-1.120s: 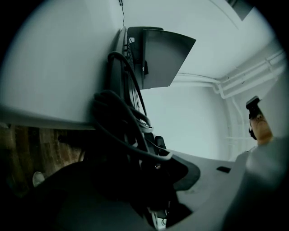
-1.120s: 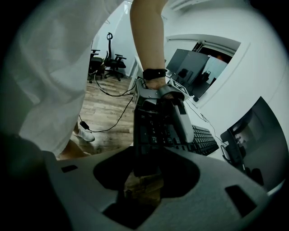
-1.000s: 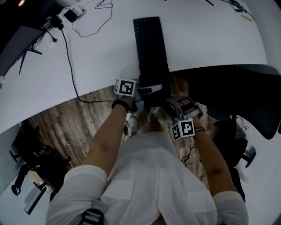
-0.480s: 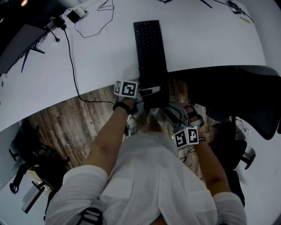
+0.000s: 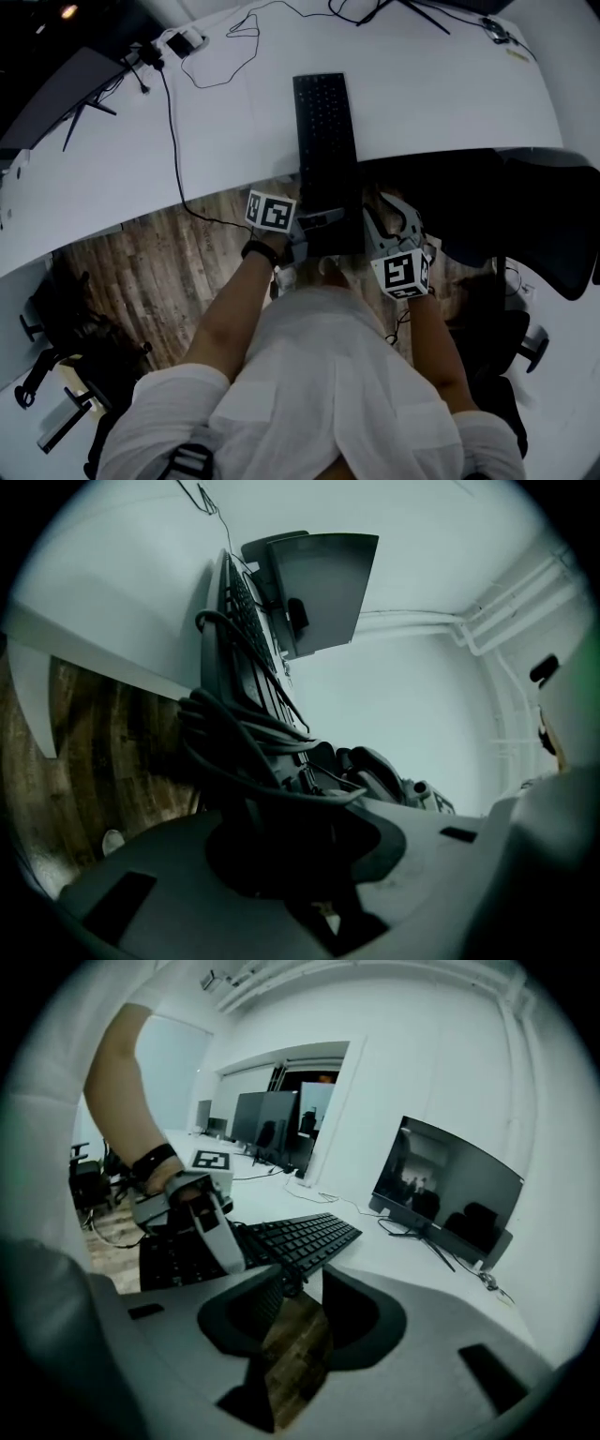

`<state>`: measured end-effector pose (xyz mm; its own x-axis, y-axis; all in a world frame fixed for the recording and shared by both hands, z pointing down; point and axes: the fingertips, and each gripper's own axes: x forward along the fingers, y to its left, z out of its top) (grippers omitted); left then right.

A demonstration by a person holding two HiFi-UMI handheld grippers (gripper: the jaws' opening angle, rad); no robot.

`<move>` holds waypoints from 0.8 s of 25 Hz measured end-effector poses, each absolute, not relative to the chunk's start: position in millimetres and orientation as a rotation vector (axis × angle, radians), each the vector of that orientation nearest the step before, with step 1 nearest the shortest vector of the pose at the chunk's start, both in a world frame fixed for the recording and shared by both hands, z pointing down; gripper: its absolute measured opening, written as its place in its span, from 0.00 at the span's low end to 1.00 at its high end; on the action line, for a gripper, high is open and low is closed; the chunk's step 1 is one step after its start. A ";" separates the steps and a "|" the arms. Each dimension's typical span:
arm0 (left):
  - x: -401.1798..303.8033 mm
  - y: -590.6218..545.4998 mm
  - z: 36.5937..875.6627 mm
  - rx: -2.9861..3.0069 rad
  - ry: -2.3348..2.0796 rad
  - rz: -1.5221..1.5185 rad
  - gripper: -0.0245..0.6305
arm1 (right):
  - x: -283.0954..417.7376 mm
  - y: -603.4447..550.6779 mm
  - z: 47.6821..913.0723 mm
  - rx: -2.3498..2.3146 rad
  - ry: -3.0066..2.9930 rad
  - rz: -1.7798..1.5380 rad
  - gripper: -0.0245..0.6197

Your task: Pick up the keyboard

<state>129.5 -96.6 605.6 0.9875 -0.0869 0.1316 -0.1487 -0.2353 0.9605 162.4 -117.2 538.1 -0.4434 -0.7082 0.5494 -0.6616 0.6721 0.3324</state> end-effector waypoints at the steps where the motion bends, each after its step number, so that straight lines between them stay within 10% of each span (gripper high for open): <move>1: 126.6 -93.2 602.9 1.825 -0.174 0.069 0.18 | 162.3 -118.5 533.6 1.079 -2.214 -0.079 0.24; 20: 68.9 -66.1 471.5 1.997 -0.239 0.053 0.19 | 143.9 -132.2 412.4 1.544 -2.452 0.005 0.19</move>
